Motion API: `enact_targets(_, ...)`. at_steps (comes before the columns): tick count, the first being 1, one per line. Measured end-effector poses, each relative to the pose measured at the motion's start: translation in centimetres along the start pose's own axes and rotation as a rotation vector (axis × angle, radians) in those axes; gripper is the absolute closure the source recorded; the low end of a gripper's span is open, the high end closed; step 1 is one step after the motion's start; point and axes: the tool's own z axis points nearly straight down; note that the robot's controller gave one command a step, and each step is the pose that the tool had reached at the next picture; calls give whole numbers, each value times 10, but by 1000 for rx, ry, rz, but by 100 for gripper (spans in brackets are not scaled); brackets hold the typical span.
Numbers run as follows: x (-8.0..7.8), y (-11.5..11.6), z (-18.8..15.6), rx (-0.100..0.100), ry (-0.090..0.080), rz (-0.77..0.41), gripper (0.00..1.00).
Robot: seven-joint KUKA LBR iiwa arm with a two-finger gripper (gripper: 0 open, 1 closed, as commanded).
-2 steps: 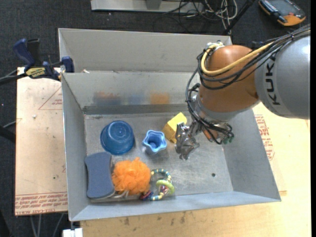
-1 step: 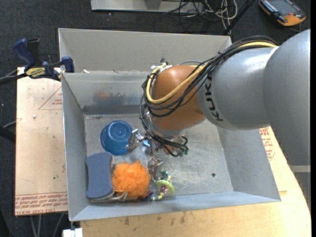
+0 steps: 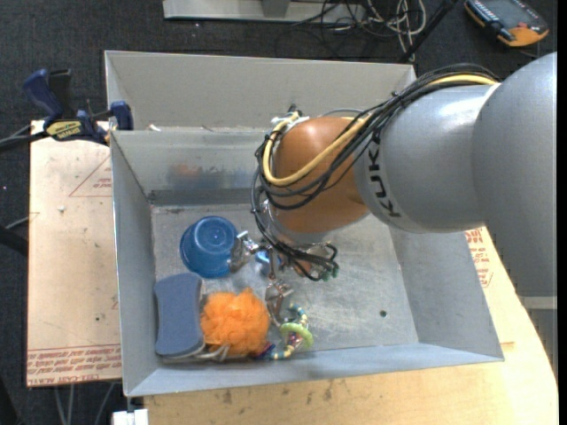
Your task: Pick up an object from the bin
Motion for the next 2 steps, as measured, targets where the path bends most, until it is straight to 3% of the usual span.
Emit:
enact_targets(1,7,71,33,2,-3,-328,100)
enact_targets(2,7,71,33,1,-3,-328,100)
